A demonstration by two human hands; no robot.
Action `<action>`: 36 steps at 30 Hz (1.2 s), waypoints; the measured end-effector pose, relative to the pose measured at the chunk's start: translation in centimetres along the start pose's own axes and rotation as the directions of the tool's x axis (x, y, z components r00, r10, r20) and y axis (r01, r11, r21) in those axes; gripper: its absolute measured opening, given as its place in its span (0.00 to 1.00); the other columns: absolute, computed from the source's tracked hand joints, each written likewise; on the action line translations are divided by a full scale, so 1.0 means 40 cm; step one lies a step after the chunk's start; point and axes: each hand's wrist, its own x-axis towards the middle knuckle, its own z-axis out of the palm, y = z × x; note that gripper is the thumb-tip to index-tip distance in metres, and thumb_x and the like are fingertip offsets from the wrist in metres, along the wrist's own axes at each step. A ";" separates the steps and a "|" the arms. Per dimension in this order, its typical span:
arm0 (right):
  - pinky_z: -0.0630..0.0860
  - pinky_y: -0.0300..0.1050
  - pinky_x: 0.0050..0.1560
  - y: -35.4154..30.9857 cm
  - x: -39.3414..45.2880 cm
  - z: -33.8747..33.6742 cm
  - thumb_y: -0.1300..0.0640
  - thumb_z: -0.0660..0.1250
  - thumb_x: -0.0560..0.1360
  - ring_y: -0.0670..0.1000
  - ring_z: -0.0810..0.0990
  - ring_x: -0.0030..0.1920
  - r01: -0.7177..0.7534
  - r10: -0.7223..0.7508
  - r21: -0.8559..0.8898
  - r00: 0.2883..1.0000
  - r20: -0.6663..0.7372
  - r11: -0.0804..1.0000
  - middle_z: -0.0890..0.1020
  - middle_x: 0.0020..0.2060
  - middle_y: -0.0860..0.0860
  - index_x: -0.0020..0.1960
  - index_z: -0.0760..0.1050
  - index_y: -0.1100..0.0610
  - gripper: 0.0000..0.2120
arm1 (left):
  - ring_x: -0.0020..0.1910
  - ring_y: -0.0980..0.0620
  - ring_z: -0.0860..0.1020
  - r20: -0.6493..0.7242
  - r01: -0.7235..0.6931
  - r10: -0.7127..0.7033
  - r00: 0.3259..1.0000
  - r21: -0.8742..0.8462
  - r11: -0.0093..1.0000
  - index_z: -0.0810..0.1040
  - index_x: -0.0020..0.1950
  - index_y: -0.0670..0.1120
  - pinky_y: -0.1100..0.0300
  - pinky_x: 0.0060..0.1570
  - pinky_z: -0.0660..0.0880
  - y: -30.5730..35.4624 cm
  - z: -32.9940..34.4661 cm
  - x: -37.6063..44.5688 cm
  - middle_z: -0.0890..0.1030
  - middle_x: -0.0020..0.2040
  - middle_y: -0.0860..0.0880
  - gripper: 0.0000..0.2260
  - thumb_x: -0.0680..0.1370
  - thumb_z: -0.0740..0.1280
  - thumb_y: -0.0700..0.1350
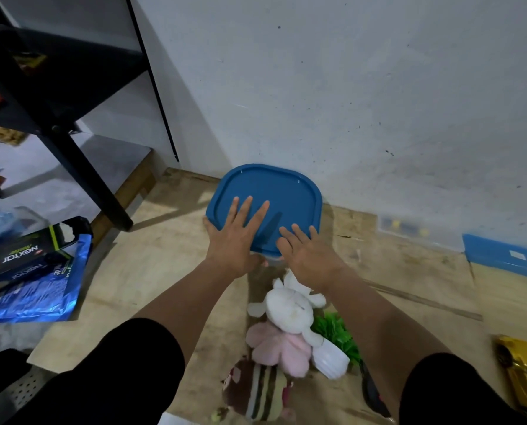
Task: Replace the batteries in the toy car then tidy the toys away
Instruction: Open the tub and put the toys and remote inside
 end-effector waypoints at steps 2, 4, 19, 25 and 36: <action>0.50 0.64 0.72 0.001 -0.002 0.004 0.62 0.49 0.81 0.61 0.48 0.76 -0.022 0.023 0.046 0.999 -0.027 0.999 0.52 0.76 0.59 0.72 0.54 0.60 0.20 | 0.75 0.48 0.32 0.010 0.038 -0.037 0.999 -0.034 0.999 0.33 0.74 0.61 0.28 0.66 0.47 -0.002 -0.005 0.003 0.34 0.77 0.51 0.51 0.68 0.70 0.64; 0.49 0.65 0.72 0.000 -0.003 0.014 0.63 0.52 0.80 0.58 0.48 0.76 -0.046 0.054 0.111 0.996 -0.074 0.993 0.53 0.76 0.56 0.72 0.56 0.58 0.21 | 0.74 0.46 0.30 0.046 0.124 -0.121 0.992 -0.085 0.989 0.32 0.74 0.61 0.27 0.65 0.46 -0.011 -0.015 0.008 0.31 0.76 0.49 0.56 0.63 0.72 0.67; 0.58 0.54 0.72 0.054 -0.030 -0.004 0.32 0.56 0.73 0.57 0.48 0.76 -0.308 0.421 0.601 0.905 -0.053 0.737 0.38 0.76 0.53 0.77 0.43 0.47 0.41 | 0.74 0.42 0.54 0.094 0.200 -0.178 0.980 -0.525 0.827 0.41 0.77 0.57 0.45 0.71 0.61 -0.114 -0.044 0.045 0.46 0.75 0.47 0.66 0.49 0.79 0.65; 0.60 0.52 0.73 0.038 -0.022 -0.004 0.34 0.52 0.75 0.55 0.50 0.76 -0.333 0.370 0.577 0.927 0.056 0.746 0.39 0.77 0.49 0.77 0.46 0.50 0.37 | 0.75 0.45 0.54 0.056 0.139 -0.130 0.990 -0.563 0.815 0.43 0.78 0.53 0.47 0.72 0.60 -0.124 -0.037 0.031 0.47 0.75 0.50 0.64 0.52 0.77 0.66; 0.60 0.46 0.70 -0.004 -0.050 -0.054 0.39 0.54 0.77 0.52 0.48 0.77 -0.300 0.391 0.601 0.920 -0.022 0.741 0.35 0.76 0.49 0.77 0.42 0.52 0.36 | 0.74 0.48 0.56 -0.050 0.054 -0.102 0.994 -0.580 0.813 0.44 0.78 0.49 0.52 0.72 0.60 -0.132 -0.094 -0.014 0.50 0.74 0.51 0.61 0.57 0.80 0.60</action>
